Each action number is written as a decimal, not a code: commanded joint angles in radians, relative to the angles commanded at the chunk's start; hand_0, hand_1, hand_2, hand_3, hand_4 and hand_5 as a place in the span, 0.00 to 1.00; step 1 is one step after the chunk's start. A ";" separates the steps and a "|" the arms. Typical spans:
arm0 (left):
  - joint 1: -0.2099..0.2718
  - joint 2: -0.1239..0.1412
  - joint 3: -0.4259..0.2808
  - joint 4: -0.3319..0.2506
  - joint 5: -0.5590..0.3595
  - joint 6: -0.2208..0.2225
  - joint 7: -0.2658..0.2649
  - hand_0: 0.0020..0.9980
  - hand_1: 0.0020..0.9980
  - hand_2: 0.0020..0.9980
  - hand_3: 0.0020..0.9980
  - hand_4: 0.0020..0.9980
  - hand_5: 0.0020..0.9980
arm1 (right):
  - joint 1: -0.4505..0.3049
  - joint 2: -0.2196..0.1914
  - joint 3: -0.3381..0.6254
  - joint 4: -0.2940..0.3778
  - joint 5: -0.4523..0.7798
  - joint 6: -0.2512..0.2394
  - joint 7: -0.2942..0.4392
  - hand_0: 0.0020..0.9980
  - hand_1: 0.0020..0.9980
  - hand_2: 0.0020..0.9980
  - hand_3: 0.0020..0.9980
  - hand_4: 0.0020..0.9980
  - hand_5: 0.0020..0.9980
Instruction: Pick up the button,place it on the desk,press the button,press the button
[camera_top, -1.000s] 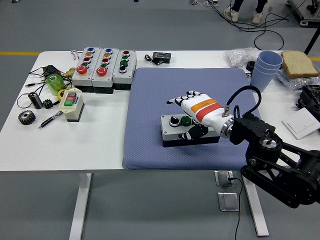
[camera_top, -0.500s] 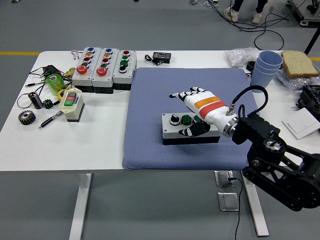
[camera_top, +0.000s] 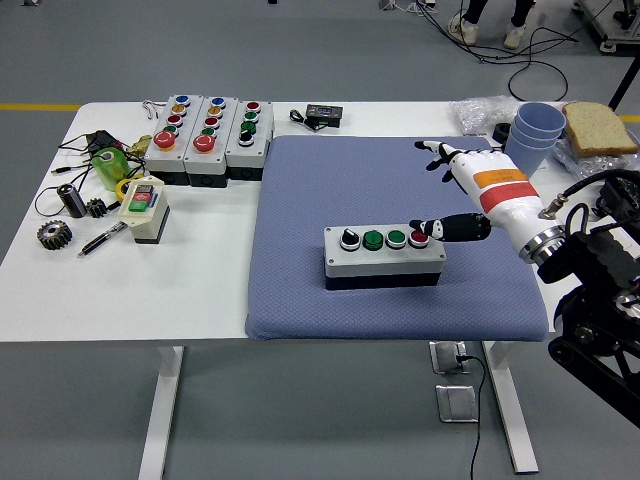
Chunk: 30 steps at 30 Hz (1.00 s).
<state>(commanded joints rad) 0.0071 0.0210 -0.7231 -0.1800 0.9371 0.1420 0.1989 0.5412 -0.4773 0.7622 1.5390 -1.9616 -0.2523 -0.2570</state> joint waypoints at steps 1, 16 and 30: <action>0.001 0.000 0.000 0.000 -0.001 0.000 0.000 0.66 0.72 0.77 0.67 0.42 0.75 | -0.008 -0.007 -0.002 0.003 0.000 0.010 -0.004 0.11 0.00 0.27 0.68 0.93 0.45; 0.003 -0.002 -0.010 0.000 0.013 0.000 0.004 0.65 0.72 0.77 0.67 0.42 0.75 | -0.029 -0.009 -0.035 -0.003 -0.003 0.073 -0.017 0.06 0.00 0.20 0.65 0.92 0.49; 0.008 -0.002 -0.007 0.000 0.021 -0.001 0.006 0.65 0.72 0.77 0.67 0.42 0.75 | -0.025 0.007 -0.059 -0.004 0.010 0.103 -0.008 0.07 0.00 0.20 0.64 0.92 0.50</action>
<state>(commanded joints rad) 0.0147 0.0188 -0.7304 -0.1800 0.9579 0.1413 0.2050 0.5166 -0.4707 0.7030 1.5348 -1.9512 -0.1491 -0.2651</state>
